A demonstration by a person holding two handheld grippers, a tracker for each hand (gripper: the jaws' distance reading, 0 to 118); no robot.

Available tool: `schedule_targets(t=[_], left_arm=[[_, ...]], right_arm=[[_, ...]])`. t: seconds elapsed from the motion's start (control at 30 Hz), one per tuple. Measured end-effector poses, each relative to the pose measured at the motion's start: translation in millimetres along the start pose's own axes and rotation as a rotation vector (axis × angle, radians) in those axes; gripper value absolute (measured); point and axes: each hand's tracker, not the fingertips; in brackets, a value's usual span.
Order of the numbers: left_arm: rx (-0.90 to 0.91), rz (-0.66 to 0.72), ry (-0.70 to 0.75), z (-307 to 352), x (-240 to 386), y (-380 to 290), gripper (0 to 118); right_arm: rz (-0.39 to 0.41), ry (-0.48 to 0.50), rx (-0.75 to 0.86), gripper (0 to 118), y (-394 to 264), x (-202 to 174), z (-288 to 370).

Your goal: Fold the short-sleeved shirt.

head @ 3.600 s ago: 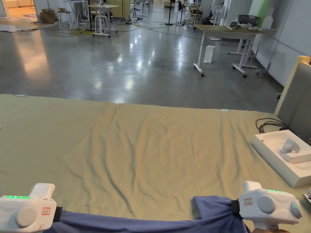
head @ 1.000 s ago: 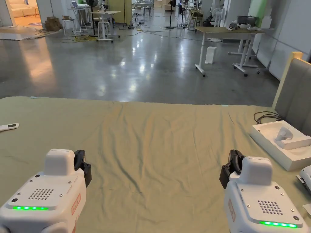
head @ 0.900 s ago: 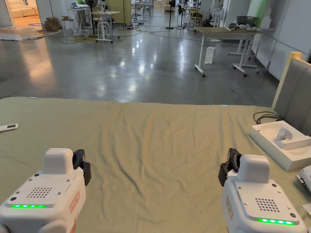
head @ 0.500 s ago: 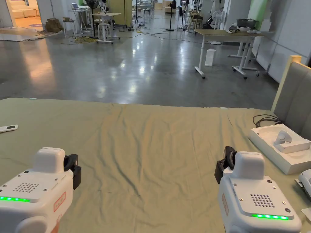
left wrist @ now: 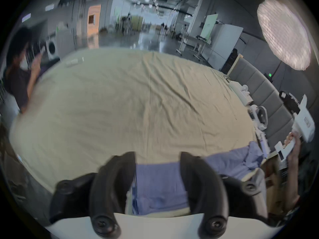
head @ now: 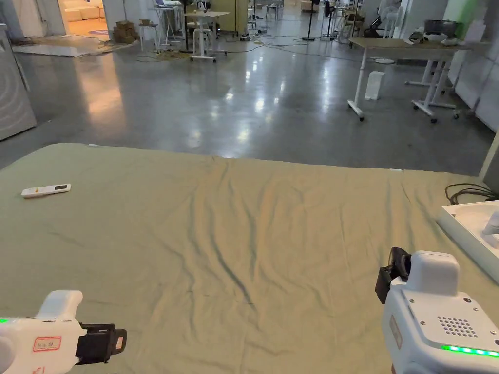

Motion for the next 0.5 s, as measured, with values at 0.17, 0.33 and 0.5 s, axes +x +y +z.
schedule_targets(t=[0.17,0.33,0.5], left_arm=[[-0.066,0.014,-0.025,-16.1,-39.0,-22.3,66],[-0.167,0.115,-0.130,-40.3,-87.5,-33.0,67],[-0.294,0.287,-0.322,-72.2,-125.3,-44.1,67]], right_arm=[[0.004,0.000,-0.050,0,-9.6,4.7,-3.6],[0.013,-0.011,-0.083,0,-15.6,9.0,-5.5],[0.028,-0.024,-0.105,0,-18.8,9.7,-5.8]])
